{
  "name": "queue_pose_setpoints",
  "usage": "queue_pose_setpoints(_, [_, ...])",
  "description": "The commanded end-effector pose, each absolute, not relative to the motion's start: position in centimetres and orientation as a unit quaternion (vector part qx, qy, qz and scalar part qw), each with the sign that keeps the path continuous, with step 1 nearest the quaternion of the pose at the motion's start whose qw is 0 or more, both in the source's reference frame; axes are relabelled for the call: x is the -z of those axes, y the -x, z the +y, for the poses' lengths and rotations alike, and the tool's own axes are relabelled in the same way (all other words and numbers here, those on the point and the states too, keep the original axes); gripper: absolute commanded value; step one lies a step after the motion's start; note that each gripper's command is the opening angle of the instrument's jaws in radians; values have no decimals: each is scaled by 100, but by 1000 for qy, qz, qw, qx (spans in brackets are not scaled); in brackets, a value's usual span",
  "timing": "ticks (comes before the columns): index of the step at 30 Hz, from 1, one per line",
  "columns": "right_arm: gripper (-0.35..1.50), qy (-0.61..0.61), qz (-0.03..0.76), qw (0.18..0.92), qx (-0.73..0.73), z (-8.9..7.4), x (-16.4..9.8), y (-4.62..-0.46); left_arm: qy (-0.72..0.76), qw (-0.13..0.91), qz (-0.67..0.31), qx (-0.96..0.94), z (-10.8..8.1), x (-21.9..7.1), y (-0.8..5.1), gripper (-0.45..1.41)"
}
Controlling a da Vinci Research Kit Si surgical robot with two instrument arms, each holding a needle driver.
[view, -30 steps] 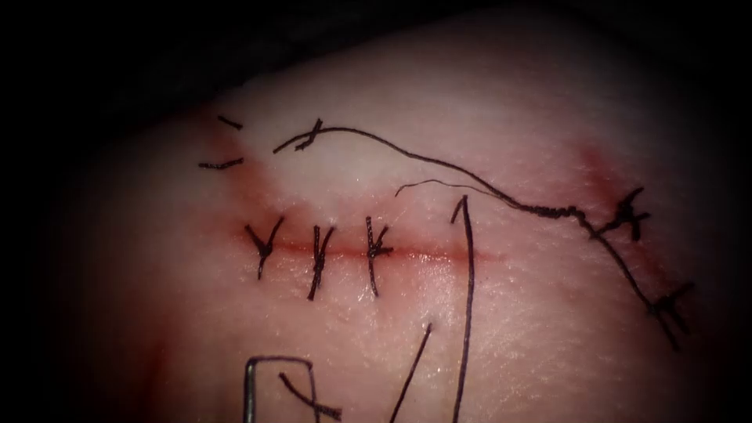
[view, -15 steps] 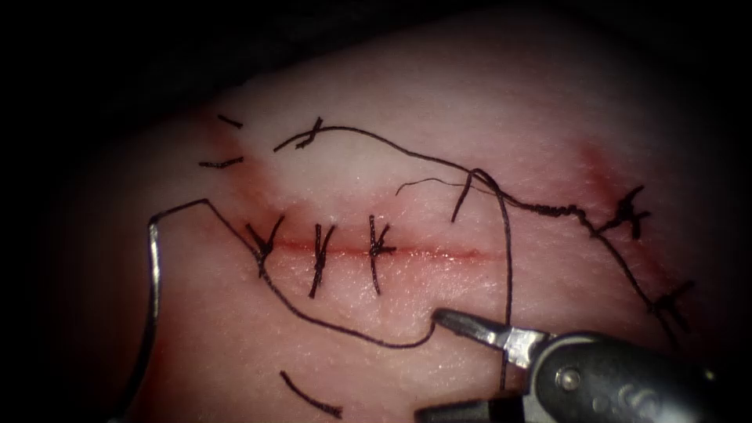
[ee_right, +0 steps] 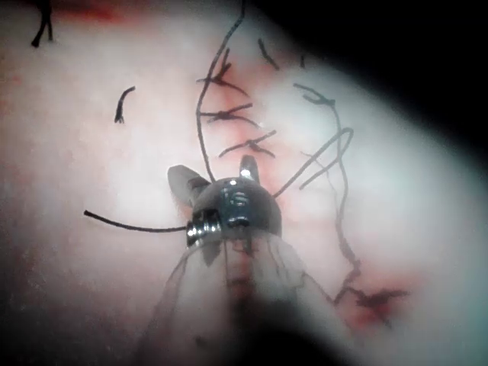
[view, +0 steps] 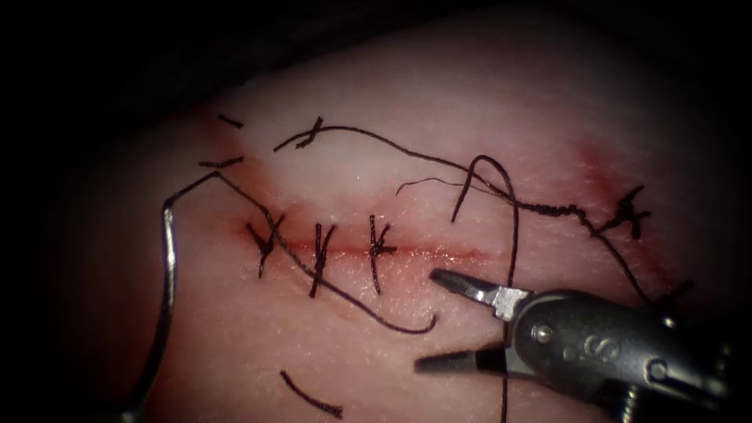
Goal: Wound Closure
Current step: Grasp suture with right gripper near the base of the suture and pull away from wound. Repeat until short tail remains
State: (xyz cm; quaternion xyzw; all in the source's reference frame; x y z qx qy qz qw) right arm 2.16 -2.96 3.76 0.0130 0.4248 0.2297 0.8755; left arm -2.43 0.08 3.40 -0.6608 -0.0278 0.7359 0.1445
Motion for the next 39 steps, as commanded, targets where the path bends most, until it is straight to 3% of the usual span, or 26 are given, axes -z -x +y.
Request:
queue_pose_setpoints(1, [41, -18, 423, 877, -226, -291, -376, -228, 662, 143, -26, -735, 16, -343, 248, -45])
queue_pose_setpoints(2, [-10, -24, 418, 880, -222, -292, -376, -227, 662, 143, -26, -735, 17, -343, 248, -45])
queue_pose_setpoints(3, [-35, -32, 410, 885, -217, -293, -375, -226, 662, 143, -26, -735, 17, -344, 248, -45])
queue_pose_setpoints(13, [-35, -44, 385, 900, -201, -333, -334, -235, 668, 148, -22, -729, 26, -354, 255, -45])
queue_pose_setpoints(28, [-35, -77, 443, 873, -188, -382, -231, -282, 663, 137, -14, -736, -22, -339, 230, -45])
queue_pose_setpoints(29, [-20, -79, 444, 872, -188, -378, -233, -281, 662, 139, -13, -737, -20, -340, 228, -45])
queue_pose_setpoints(30, [-20, -79, 444, 872, -188, -378, -233, -281, 662, 139, -13, -737, -20, -340, 228, -45])
queue_pose_setpoints(31, [41, -79, 448, 871, -187, -372, -236, -278, 662, 141, -12, -736, -18, -340, 226, -45])
queue_pose_setpoints(33, [101, -59, 462, 868, -171, -354, -246, -265, 658, 152, -9, -737, -6, -345, 218, -45])
queue_pose_setpoints(39, [99, -40, 460, 873, -161, -320, -285, -234, 652, 173, 2, -738, 15, -360, 210, -45])
